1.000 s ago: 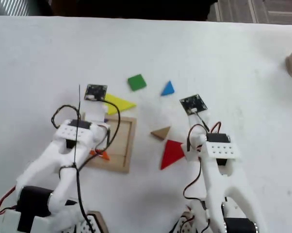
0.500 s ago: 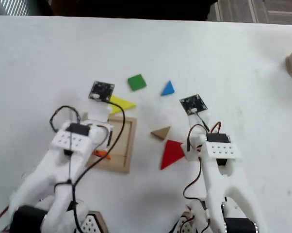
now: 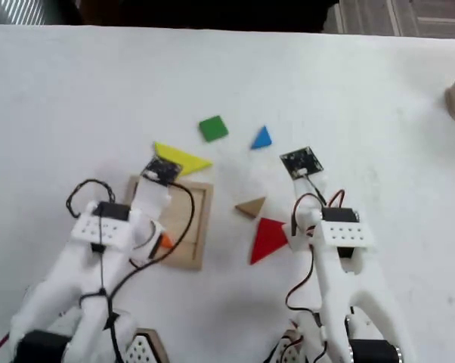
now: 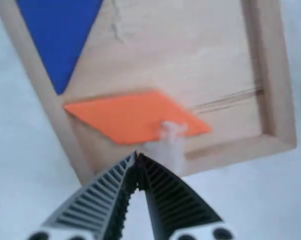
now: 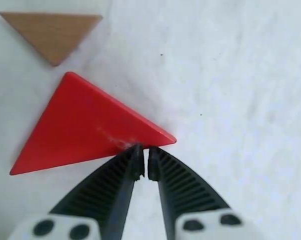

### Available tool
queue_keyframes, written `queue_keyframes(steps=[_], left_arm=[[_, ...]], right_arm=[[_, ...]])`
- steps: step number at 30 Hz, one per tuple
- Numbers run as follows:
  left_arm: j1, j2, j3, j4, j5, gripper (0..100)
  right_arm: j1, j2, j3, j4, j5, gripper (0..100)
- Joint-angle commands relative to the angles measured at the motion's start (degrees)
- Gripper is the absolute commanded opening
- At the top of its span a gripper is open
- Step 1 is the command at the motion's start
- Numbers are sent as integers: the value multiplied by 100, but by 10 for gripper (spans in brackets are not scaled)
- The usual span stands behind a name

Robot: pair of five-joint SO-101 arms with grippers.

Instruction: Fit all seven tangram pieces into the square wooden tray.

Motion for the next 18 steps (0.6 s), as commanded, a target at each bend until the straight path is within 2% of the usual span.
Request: queue_keyframes(steps=[1, 8, 12, 18], left_arm=[[-215, 980, -686, 9, -53, 24], [-664, 1807, -1108, -615, -18, 24], [-848, 1982, -1380, -721, 589, 24], [-971, 1991, -1442, -1380, 1160, 24]], right_arm=[[13, -171, -18, -92, 79, 18], [13, -171, -18, -92, 79, 18], [13, -171, -18, -92, 79, 18], [13, -171, -18, -92, 79, 18]])
